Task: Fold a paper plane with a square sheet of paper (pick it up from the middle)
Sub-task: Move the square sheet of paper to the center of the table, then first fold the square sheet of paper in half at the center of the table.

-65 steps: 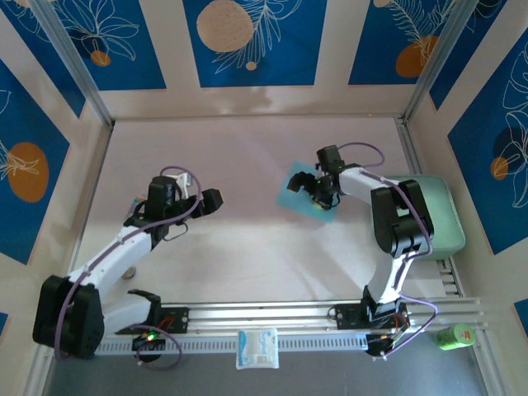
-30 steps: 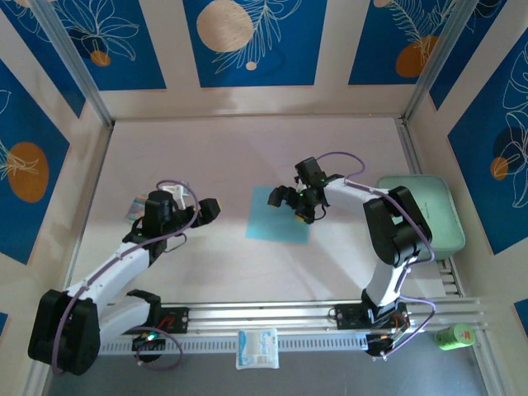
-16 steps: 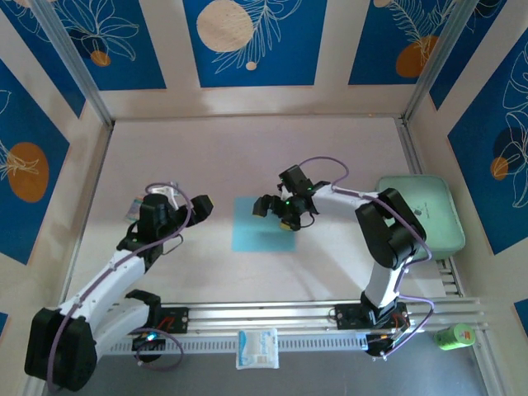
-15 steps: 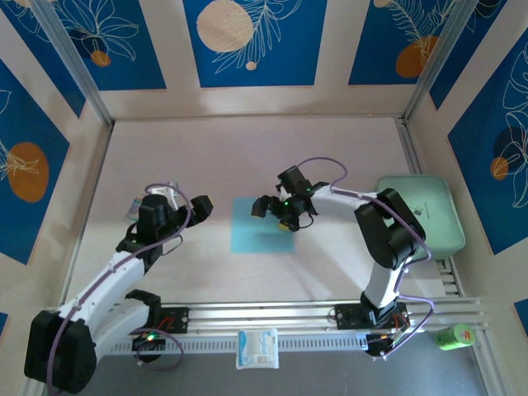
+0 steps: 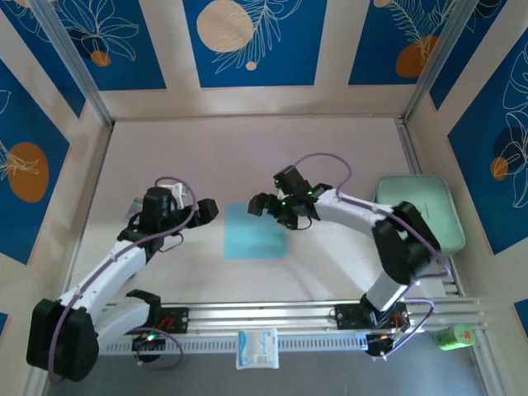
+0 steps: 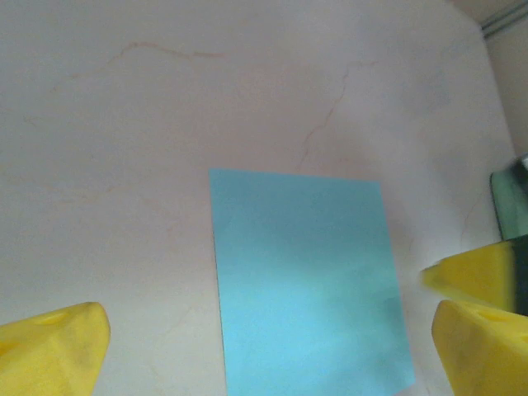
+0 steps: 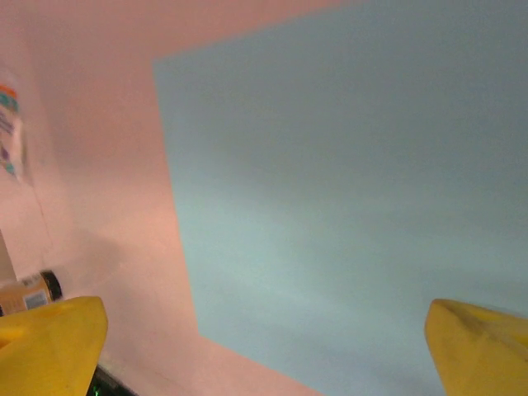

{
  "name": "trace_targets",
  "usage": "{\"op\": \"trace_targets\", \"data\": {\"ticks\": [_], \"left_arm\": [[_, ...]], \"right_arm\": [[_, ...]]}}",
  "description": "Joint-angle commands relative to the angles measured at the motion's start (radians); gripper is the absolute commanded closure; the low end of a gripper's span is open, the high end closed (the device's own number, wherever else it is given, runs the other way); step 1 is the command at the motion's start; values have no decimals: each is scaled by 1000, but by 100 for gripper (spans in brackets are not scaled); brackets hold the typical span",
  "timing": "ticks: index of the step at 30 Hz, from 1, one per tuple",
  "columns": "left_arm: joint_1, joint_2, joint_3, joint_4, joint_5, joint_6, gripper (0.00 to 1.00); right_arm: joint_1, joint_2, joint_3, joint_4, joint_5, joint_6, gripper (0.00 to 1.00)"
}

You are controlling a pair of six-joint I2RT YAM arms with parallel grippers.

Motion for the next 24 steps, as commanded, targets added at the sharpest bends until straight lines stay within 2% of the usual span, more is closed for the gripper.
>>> {"op": "trace_targets", "data": {"ticks": [1, 4, 7, 11, 15, 20, 24], "left_arm": [[-29, 45, 77, -74, 22, 36, 3], [-85, 103, 125, -117, -37, 48, 4], [-176, 193, 191, -157, -100, 61, 5], [-290, 354, 310, -248, -202, 63, 9], [-369, 519, 436, -351, -278, 23, 12], [-421, 685, 559, -436, -287, -82, 18], [-466, 784, 665, -527, -345, -129, 22]], "right_arm": [[0, -145, -14, -108, 224, 2, 1], [-8, -258, -45, -140, 367, 26, 1], [-49, -361, -103, -102, 379, 8, 1], [-197, -454, -190, -46, 171, -4, 1], [-354, -478, -274, 52, -135, -45, 1], [-364, -498, -319, 68, -162, -86, 1], [-361, -494, -349, 67, -159, -86, 1]]}}
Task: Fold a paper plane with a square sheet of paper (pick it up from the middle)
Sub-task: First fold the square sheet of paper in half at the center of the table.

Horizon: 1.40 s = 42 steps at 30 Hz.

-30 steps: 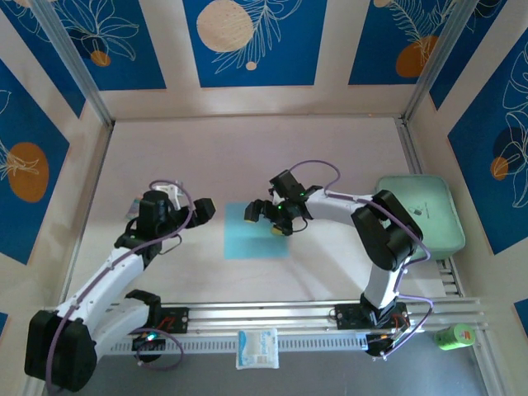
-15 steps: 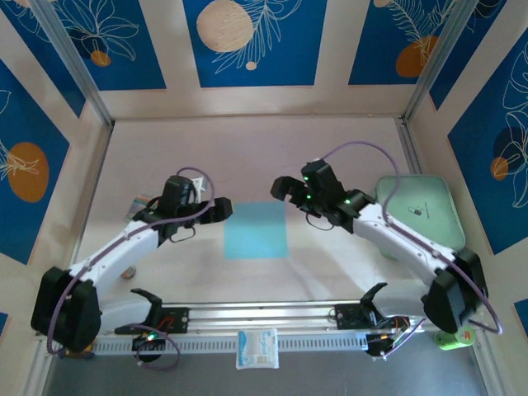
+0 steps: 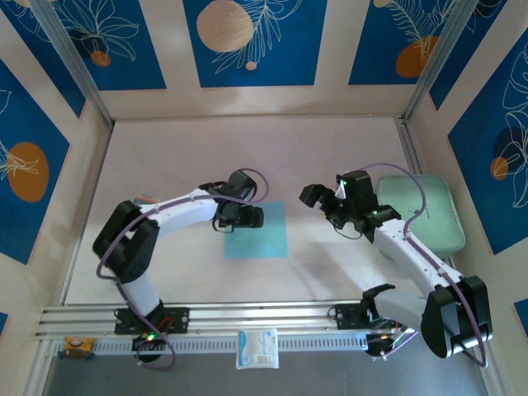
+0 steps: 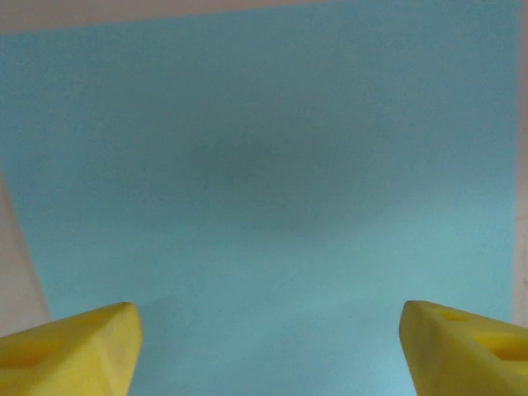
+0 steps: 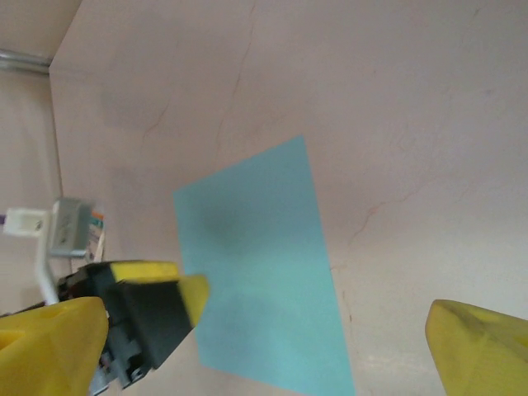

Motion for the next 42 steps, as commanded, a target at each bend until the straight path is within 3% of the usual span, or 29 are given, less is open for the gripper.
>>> {"op": "trace_targets", "data": {"ticks": [1, 6, 16, 30, 35, 38, 42], "left_arm": [[-40, 73, 105, -152, -82, -73, 23], [-72, 188, 225, -260, -110, -93, 22], [-79, 259, 272, -286, -122, -114, 22], [-77, 238, 225, -266, -76, 83, 22], [-77, 199, 240, -248, -79, 35, 13], [-75, 183, 243, -241, -84, 3, 0], [-73, 178, 245, -245, -88, -42, 0]], "right_arm": [[4, -8, -24, 28, -61, -29, 1], [9, 12, -39, 10, -68, -41, 1], [16, 7, -63, 1, -67, -40, 1], [32, 13, -79, 10, -45, -16, 1], [44, 34, -72, 31, -78, -23, 1], [54, 48, -63, 26, -82, -25, 1], [63, 55, -61, 24, -73, -20, 1]]}}
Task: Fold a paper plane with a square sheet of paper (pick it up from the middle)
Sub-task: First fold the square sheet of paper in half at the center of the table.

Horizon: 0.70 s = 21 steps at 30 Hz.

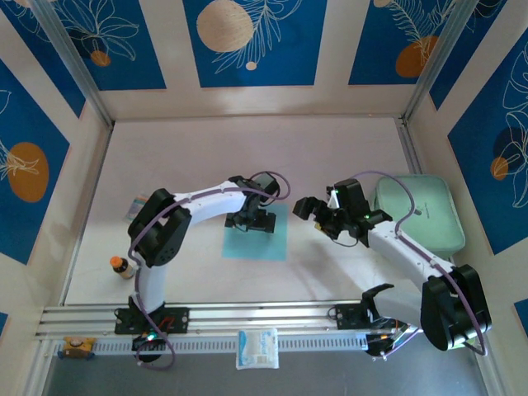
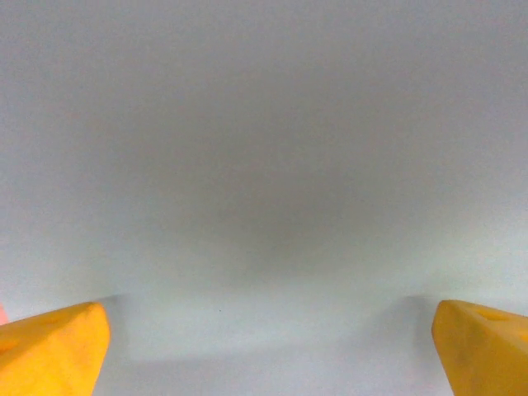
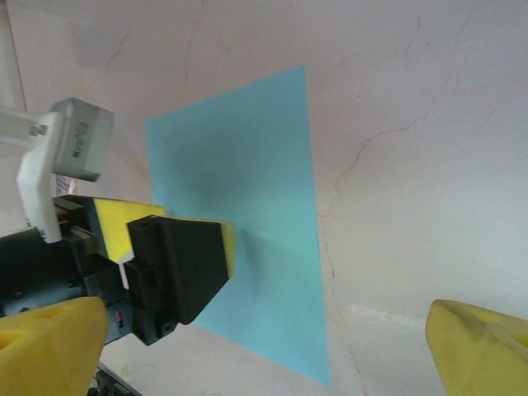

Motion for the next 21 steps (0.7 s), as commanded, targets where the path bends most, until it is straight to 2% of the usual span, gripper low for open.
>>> {"op": "trace_targets", "data": {"ticks": [1, 7, 12, 21], "left_arm": [[1, -32, -3, -13, 1, -57, 0], [0, -21, 3, -5, 3, -109, 1], [0, -3, 14, -12, -1, -128, 7], [-4, 31, 40, -16, 15, -136, 8]], "right_arm": [[8, 6, 10, -6, -16, 6, 1], [9, 6, 11, -18, 4, 13, 1], [9, 6, 11, -19, -6, 8, 1], [9, 10, 13, -21, -5, 4, 1]]}}
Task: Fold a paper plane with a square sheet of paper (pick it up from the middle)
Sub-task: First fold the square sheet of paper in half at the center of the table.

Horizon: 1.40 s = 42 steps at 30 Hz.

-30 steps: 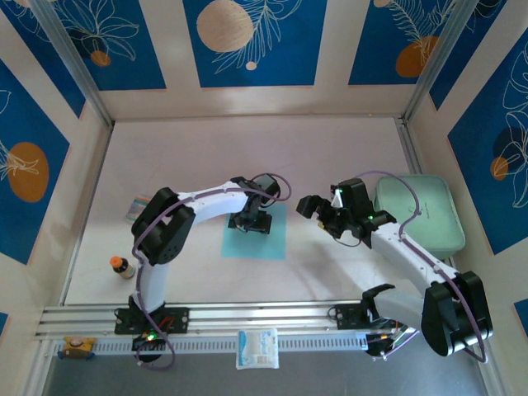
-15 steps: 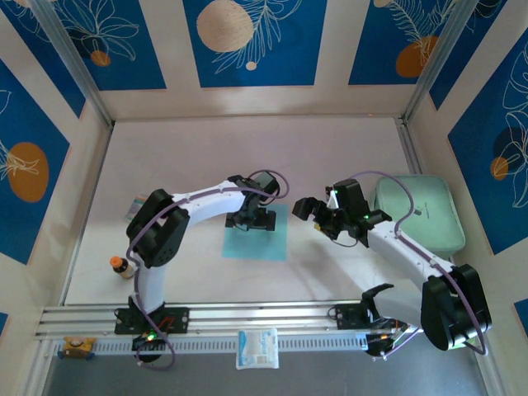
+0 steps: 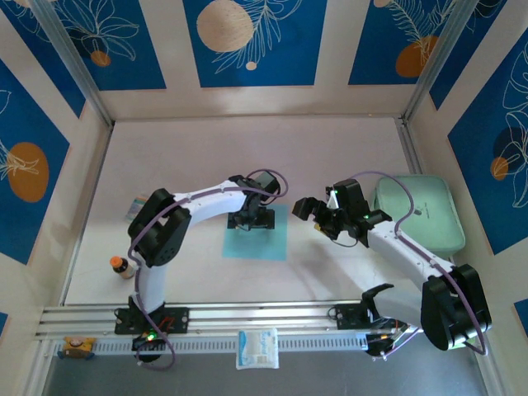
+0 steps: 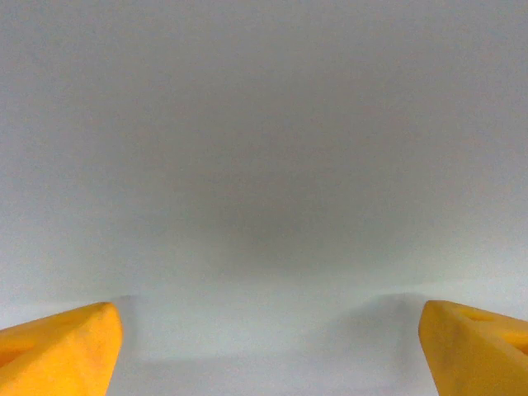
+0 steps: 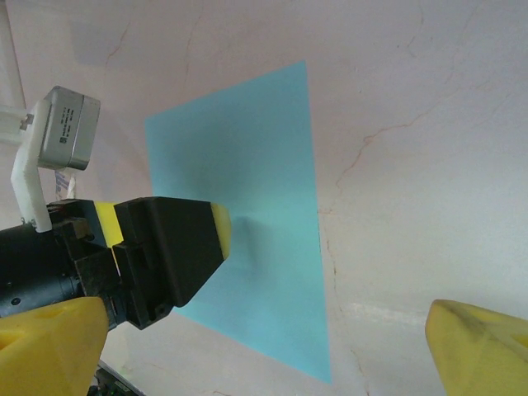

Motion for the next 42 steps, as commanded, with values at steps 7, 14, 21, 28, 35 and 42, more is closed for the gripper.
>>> {"op": "trace_targets", "data": {"ticks": [7, 14, 21, 28, 35, 42], "left_arm": [[-11, 35, 41, -35, 8, -30, 8], [-19, 48, 50, -32, 26, -50, 6], [-19, 61, 55, -47, 9, -58, 6], [-26, 84, 49, -45, 14, -63, 6], [-27, 110, 31, -22, 39, -55, 6], [-27, 115, 12, -11, 44, -50, 8]], "right_arm": [[4, 8, 12, -21, -7, -3, 1], [-1, -2, 8, -22, -3, -1, 1], [-5, -10, 5, -30, -10, -4, 1], [-43, -20, 8, -65, -32, -49, 1], [-49, -42, -7, -59, -39, -44, 1], [-49, -41, -15, -44, -48, -38, 1]]}}
